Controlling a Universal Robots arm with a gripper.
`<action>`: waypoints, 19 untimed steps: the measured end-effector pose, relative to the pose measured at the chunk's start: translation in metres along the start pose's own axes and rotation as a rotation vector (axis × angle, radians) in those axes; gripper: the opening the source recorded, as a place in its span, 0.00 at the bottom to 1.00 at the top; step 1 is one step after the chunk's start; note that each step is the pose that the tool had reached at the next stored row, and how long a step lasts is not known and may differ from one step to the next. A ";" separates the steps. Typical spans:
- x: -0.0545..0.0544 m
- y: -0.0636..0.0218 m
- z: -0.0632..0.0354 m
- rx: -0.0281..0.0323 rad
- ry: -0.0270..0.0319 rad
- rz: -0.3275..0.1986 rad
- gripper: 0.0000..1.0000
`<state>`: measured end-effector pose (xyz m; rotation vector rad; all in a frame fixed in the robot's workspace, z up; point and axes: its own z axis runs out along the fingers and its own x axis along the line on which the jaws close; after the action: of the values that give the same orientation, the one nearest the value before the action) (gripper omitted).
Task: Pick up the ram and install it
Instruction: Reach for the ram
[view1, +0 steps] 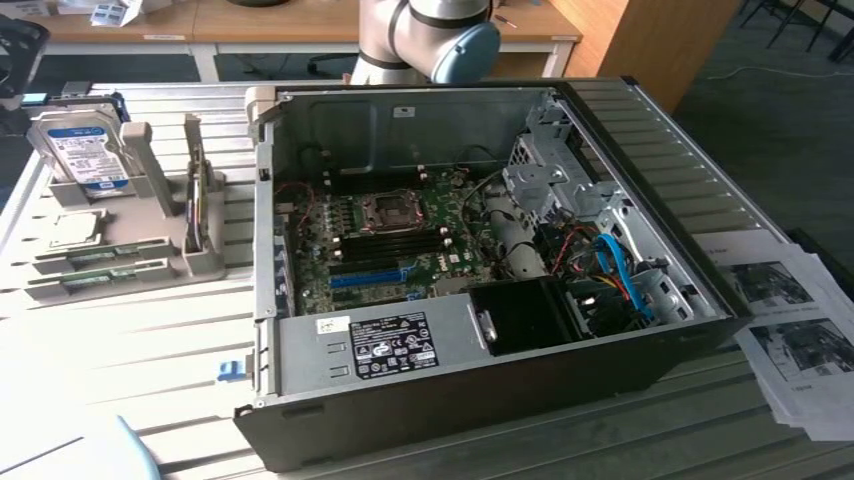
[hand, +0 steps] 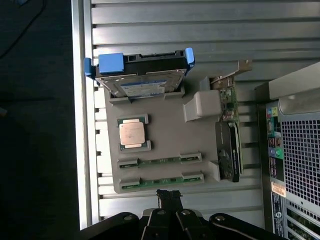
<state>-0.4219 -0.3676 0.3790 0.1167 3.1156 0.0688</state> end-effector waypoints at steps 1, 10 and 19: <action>0.000 0.0018 0.0003 0.0001 0.0000 0.000 0.09; 0.001 0.0166 0.0034 0.0000 0.0000 0.000 0.09; 0.002 0.0260 0.0061 -0.0001 -0.0001 0.000 0.09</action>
<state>-0.4219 -0.3412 0.3740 0.1167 3.1155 0.0690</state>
